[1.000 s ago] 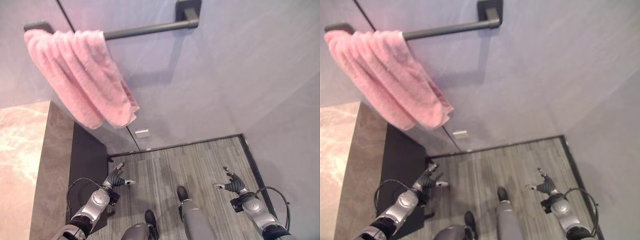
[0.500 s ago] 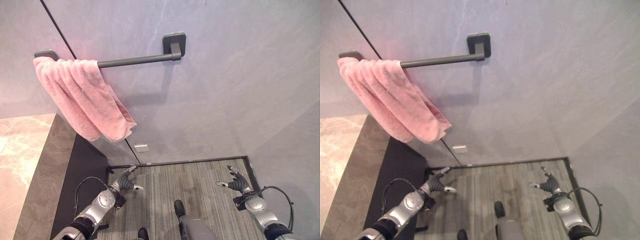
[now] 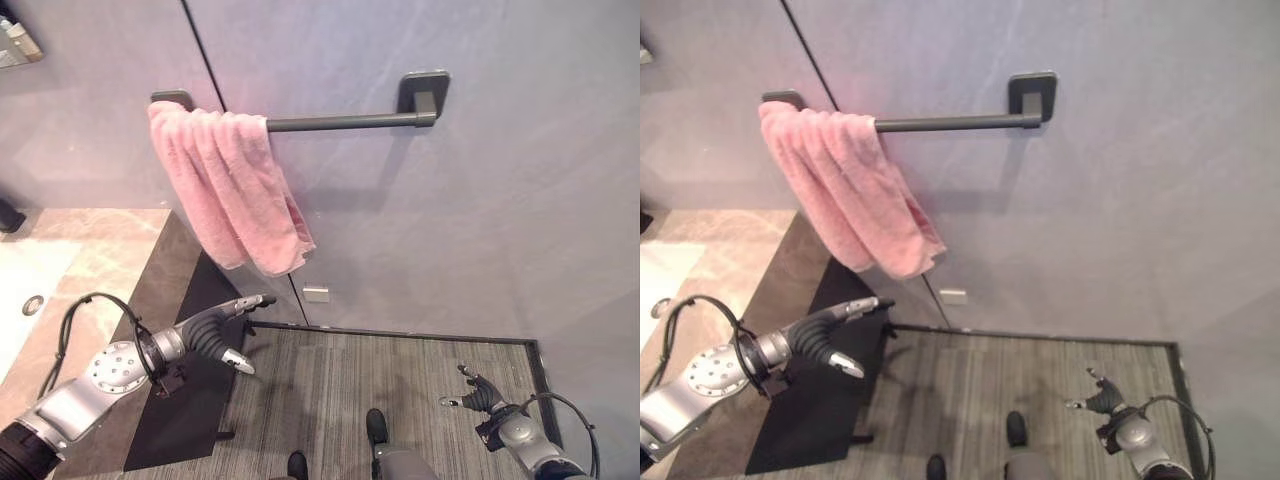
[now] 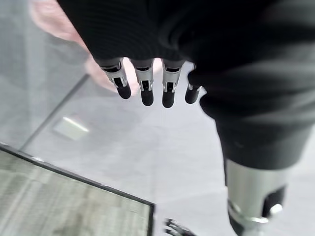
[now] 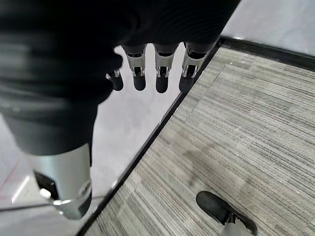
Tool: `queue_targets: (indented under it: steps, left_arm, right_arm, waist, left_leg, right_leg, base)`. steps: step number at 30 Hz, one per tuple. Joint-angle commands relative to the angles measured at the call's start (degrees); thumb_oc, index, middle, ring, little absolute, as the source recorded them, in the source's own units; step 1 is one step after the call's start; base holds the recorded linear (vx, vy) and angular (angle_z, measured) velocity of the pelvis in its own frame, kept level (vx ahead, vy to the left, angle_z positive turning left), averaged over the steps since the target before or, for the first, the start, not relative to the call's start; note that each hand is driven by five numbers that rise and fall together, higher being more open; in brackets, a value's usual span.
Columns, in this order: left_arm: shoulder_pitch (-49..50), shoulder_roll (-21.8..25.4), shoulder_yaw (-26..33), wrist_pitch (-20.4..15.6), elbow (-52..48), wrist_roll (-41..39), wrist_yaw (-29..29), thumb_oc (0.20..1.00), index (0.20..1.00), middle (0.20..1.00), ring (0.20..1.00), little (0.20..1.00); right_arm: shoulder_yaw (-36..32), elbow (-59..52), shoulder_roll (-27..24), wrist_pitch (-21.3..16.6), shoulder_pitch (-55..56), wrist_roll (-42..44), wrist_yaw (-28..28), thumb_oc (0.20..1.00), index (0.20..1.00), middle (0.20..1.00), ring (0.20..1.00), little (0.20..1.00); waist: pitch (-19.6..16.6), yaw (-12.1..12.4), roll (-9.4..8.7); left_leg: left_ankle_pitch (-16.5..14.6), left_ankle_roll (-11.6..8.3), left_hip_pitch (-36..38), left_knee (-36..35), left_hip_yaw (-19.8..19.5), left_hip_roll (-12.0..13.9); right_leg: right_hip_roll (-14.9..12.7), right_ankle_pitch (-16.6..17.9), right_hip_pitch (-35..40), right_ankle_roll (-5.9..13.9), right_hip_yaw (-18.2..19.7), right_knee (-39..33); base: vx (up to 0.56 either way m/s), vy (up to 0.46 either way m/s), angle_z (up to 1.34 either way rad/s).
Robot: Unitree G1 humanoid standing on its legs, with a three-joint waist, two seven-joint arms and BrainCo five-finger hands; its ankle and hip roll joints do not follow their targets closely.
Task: Put brush and paste in cup on sink, flatten towel.
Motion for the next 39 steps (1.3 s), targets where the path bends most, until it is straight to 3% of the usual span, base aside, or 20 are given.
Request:
queue_targets:
  steps: [1, 4, 10, 19, 25, 39]
  left_arm:
    - [1.81, 8.0, 8.05, -2.83, -4.0, -4.19, -1.44, 1.0, 1.0, 1.0, 1.0, 1.0]
    - [5.79, 9.69, 13.73, -3.78, -3.92, -5.1, -0.89, 1.0, 1.0, 1.0, 1.0, 1.0]
    - [12.17, 3.58, 25.04, -4.92, 7.38, -0.81, 8.87, 1.0, 1.0, 1.0, 1.0, 1.0]
    - [9.46, -2.13, 28.84, -2.03, 21.39, 13.29, 15.36, 1.0, 1.0, 1.0, 1.0, 1.0]
    - [0.53, -9.47, 27.5, -1.78, 31.19, 12.47, 19.53, 1.0, 1.0, 1.0, 1.0, 1.0]
    - [-21.28, -12.59, 21.81, -2.92, 43.82, 6.45, 27.61, 1.0, 1.0, 1.0, 1.0, 1.0]
  right_arm:
    - [1.76, 0.55, 1.11, -1.44, -0.37, -3.34, 0.14, 1.0, 1.0, 1.0, 1.0, 1.0]
    - [1.7, 1.39, 1.09, -1.47, 0.22, -4.1, 0.29, 1.0, 1.0, 1.0, 1.0, 1.0]
    - [0.17, -0.33, 0.82, -1.91, 2.52, -2.17, 0.35, 1.0, 1.0, 1.0, 1.0, 1.0]
    - [-2.93, -2.41, 0.0, -0.86, 3.48, -1.11, -0.26, 1.0, 1.0, 1.0, 1.0, 1.0]
    - [-4.12, -2.55, -0.45, 0.35, 4.58, -1.92, 0.33, 1.0, 1.0, 1.0, 1.0, 1.0]
    - [-0.9, -3.29, -0.37, 1.04, 4.5, -3.34, 0.51, 1.0, 1.0, 1.0, 1.0, 1.0]
  waist:
    - [-1.45, -0.33, -3.55]
    - [-1.75, 0.25, -3.58]
    - [-1.84, 1.6, -4.2]
    - [-1.67, 1.04, -4.93]
    - [-1.45, -0.33, -5.58]
    - [-1.59, -3.09, -6.3]
  left_leg:
    - [2.73, 0.59, 0.16, 0.26, -1.13, -3.76]
    - [2.85, 0.56, -0.17, 0.26, -1.57, -3.97]
    - [2.61, 0.88, -0.13, 0.4, -2.26, -4.56]
    - [2.31, 1.02, -0.46, 0.3, -0.83, -4.48]
    - [2.01, 0.96, -1.62, 0.26, 1.05, -4.23]
    - [2.87, 0.34, -5.27, 0.26, 3.61, -3.64]
  right_leg:
    - [-6.9, 0.65, 1.66, 7.41, 2.97, -0.23]
    - [-7.41, 1.0, 1.84, 7.6, 2.47, -0.69]
    - [-8.33, 1.25, 2.84, 7.83, 1.73, -1.84]
    - [-8.25, 2.26, 2.66, 8.14, 2.56, -3.52]
    - [-7.73, 2.76, 0.77, 7.95, 4.22, -3.95]
    - [-6.93, 3.96, -4.0, 7.83, 6.76, -4.49]
  base:
    - [0.0, 0.019, 0.24]
    - [0.02, 0.018, 0.19]
    - [0.03, 0.017, 0.11]
    - [0.0, 0.008, -0.01]
    - [0.01, 0.031, -0.15]
    - [0.01, 0.018, -0.12]
